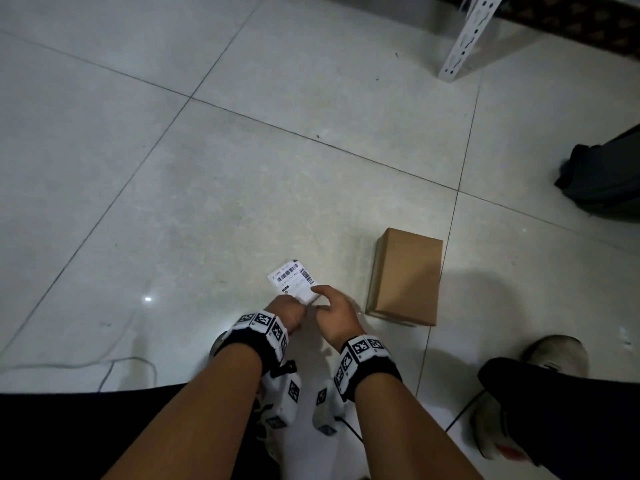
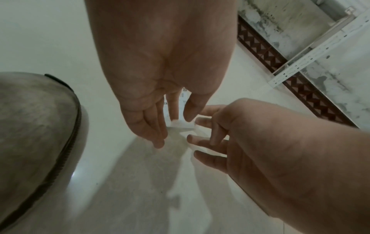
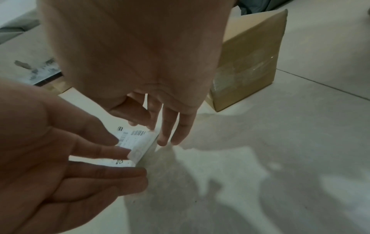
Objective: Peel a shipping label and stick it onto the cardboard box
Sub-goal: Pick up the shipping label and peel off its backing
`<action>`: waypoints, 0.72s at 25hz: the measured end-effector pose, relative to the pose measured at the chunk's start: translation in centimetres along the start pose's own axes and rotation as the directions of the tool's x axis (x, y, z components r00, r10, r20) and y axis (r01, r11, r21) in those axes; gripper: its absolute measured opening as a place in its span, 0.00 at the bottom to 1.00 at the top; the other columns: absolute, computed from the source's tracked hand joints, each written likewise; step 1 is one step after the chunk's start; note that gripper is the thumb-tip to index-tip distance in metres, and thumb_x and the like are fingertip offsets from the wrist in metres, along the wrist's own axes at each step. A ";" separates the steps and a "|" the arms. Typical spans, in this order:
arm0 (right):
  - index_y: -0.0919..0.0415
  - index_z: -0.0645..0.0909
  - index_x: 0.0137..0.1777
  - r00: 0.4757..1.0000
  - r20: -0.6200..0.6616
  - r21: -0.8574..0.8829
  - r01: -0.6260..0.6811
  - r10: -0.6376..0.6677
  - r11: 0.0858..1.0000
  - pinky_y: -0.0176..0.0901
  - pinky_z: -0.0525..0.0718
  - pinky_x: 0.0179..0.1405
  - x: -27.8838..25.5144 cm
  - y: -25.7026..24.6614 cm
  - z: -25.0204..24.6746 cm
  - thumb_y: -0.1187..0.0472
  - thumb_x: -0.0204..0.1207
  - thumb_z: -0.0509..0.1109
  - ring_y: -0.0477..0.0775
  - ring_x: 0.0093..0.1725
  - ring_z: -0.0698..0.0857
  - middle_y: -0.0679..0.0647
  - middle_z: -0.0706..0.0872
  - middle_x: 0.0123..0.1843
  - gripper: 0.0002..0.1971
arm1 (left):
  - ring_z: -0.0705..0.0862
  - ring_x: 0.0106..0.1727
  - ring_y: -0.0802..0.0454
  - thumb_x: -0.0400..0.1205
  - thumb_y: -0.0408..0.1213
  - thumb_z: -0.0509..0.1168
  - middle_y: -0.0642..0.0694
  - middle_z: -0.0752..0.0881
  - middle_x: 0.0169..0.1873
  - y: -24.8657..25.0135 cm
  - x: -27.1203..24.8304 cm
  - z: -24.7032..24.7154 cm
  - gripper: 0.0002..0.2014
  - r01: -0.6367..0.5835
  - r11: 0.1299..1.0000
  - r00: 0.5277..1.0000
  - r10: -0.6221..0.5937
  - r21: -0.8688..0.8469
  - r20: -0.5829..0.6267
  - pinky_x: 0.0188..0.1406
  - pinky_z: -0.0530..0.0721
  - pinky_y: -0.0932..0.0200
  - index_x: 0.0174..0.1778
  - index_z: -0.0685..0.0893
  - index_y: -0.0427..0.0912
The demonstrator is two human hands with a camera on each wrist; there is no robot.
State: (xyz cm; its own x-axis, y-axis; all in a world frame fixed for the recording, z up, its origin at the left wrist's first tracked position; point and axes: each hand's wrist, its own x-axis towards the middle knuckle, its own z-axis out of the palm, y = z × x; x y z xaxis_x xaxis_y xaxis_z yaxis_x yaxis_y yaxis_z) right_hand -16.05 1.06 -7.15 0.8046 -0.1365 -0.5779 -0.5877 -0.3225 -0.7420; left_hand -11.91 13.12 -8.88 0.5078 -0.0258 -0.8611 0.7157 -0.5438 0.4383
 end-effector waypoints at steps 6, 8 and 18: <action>0.61 0.82 0.63 0.998 -0.064 0.031 -0.014 0.016 0.999 0.38 0.83 0.54 0.1 0.3 -0.5 0.76 0.73 0.63 0.50 0.52 0.85 0.51 0.86 0.51 0.21 | 0.88 0.43 0.43 0.72 0.26 0.71 0.37 0.88 0.42 0.4 1.2 -1.8 0.09 -0.007 0.979 0.996 -0.011 -0.203 -0.087 0.49 0.90 0.53 0.48 0.88 0.29; 0.59 0.83 0.53 0.996 -0.090 0.059 -0.012 0.017 0.998 0.47 0.87 0.59 0.2 0.6 -0.5 0.76 0.71 0.64 0.55 0.55 0.87 0.58 0.88 0.54 0.16 | 0.87 0.41 0.42 0.78 0.26 0.69 0.36 0.86 0.43 0.8 0.9 -1.8 0.03 -0.031 0.961 0.997 0.010 -0.275 -0.076 0.54 0.90 0.50 0.46 0.85 0.33; 0.64 0.86 0.41 0.964 -0.186 0.406 -0.099 0.188 0.909 0.60 0.89 0.44 -3.0 -2.8 -4.2 0.68 0.82 0.62 0.61 0.39 0.85 0.65 0.88 0.44 0.13 | 0.87 0.28 0.51 0.60 0.24 0.81 0.45 0.90 0.23 7.1 -4.8 -3.3 0.05 -0.264 0.952 0.942 0.219 -0.157 -0.256 0.25 0.82 0.67 0.26 0.92 0.36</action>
State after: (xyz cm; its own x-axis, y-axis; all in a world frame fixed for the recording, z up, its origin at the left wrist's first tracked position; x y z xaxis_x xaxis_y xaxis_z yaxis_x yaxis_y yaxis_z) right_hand -16.39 -1.60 -1.89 0.6815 -0.3667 -0.6334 -0.6479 0.1002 -0.7551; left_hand -7.66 12.20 -0.78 0.7575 0.0716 -0.6489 0.6224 -0.3788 0.6849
